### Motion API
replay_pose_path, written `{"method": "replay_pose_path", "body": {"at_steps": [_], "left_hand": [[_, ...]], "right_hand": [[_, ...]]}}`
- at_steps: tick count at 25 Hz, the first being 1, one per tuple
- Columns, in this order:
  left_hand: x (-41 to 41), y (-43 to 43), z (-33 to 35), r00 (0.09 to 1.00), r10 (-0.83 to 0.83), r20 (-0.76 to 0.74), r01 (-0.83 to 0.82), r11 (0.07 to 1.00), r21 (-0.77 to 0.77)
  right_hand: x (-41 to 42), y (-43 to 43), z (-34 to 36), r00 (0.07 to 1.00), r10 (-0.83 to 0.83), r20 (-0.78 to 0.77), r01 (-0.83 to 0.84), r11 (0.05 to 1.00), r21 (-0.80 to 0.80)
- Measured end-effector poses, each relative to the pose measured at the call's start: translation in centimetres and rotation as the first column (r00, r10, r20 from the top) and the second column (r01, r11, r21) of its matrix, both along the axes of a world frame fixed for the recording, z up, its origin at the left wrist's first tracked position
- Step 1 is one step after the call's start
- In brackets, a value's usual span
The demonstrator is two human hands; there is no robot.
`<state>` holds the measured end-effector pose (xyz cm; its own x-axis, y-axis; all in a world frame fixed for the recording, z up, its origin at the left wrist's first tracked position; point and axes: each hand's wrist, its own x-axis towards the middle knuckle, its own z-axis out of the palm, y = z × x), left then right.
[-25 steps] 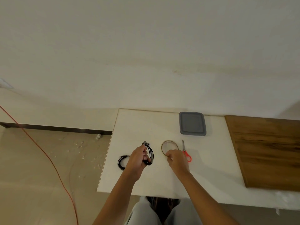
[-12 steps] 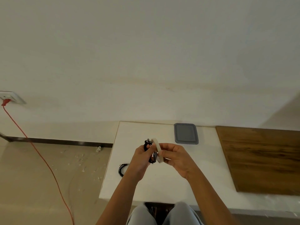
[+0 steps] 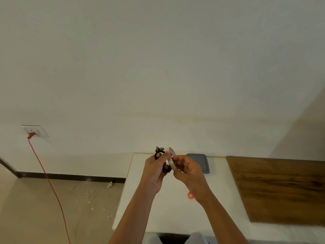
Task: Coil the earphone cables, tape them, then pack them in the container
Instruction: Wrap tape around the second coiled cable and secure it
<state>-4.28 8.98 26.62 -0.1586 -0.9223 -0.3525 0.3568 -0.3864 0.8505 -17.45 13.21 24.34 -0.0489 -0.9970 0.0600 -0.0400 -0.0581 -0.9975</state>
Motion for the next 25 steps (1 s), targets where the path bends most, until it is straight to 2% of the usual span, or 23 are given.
{"method": "replay_pose_path", "body": {"at_steps": [5,11,15,20,25], "left_hand": [[0.1,1.3,2.6,0.996,0.012,-0.084,-0.011,1.000,0.007],[0.6,1.9,4.0,0.989,0.014,-0.149,-0.010,1.000,0.028],[0.6,2.7,3.9,0.998,-0.056,-0.035,0.051,0.989,-0.135],[1.6,3.1,3.7,0.995,-0.089,0.047,0.098,0.960,-0.261],[2.5,3.0,4.0,0.996,-0.086,-0.006,0.081,0.956,-0.282]], "right_hand": [[-0.1,1.4,2.2,0.991,-0.067,-0.112,0.051,0.989,-0.136],[-0.2,1.8,3.0,0.964,-0.100,-0.247,0.058,0.983,-0.175],[0.7,1.7,4.1,0.987,-0.103,-0.120,0.081,0.981,-0.176],[0.8,1.6,5.6,0.993,-0.013,0.119,0.015,1.000,-0.018],[0.8,1.7,6.3,0.986,0.069,0.150,-0.071,0.997,0.007]]}}
